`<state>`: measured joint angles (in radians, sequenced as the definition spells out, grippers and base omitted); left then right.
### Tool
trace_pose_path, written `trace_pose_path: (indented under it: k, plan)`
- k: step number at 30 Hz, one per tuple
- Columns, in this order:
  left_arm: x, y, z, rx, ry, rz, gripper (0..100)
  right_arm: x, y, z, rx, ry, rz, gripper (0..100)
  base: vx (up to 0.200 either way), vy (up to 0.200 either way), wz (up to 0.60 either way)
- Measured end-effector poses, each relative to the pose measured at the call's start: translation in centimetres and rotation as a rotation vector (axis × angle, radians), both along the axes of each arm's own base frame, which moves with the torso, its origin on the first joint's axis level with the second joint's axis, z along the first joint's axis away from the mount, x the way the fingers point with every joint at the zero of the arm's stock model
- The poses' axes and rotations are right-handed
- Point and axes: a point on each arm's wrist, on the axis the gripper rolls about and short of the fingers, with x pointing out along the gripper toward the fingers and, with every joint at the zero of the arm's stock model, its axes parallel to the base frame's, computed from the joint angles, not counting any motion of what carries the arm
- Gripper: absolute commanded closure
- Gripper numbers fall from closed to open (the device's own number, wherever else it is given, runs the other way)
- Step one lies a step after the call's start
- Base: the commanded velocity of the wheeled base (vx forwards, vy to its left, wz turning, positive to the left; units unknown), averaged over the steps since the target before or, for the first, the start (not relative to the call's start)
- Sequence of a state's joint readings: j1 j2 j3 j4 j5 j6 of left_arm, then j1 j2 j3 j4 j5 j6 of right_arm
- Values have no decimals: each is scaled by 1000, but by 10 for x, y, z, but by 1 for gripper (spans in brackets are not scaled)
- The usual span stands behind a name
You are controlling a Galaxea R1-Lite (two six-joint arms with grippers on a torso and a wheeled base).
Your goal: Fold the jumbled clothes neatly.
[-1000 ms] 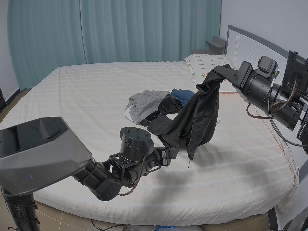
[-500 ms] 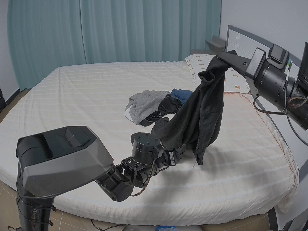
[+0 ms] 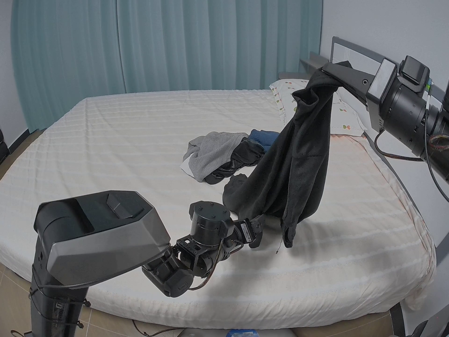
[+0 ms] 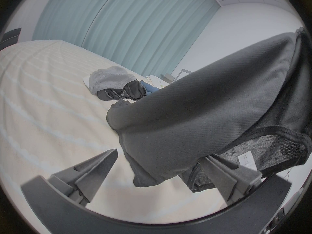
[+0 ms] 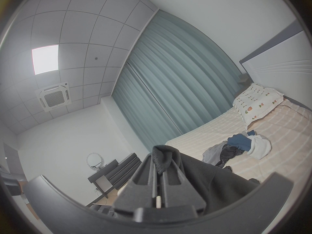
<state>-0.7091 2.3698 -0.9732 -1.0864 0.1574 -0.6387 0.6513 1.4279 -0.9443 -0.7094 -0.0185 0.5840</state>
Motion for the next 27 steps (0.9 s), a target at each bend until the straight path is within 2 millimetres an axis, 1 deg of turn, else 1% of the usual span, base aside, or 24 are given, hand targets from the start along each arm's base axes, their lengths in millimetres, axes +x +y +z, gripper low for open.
trace_pose_path:
  k: [5,10,13,14,20,24,27]
  plan:
    - [10,7,-8,2,12,31,0,0,0,0,1,1,-1,100,0,0,0]
    - [24,4,-12,-9,-4,49,0,1,-1,0,2,1,-5,100,0,0,0]
    - [29,1,-17,-6,-4,50,0,2,-1,0,2,2,-8,100,0,0,0]
    - [31,-1,-18,-6,-4,49,100,2,-1,0,2,3,-9,100,0,0,0]
    - [33,-7,-31,10,15,45,100,6,-4,-1,2,8,-26,100,0,0,0]
    - [29,-1,-38,42,35,77,100,12,-7,-5,-2,20,-49,100,0,0,0]
    - [26,5,-38,65,46,113,100,16,-9,-9,-11,35,-63,100,0,0,0]
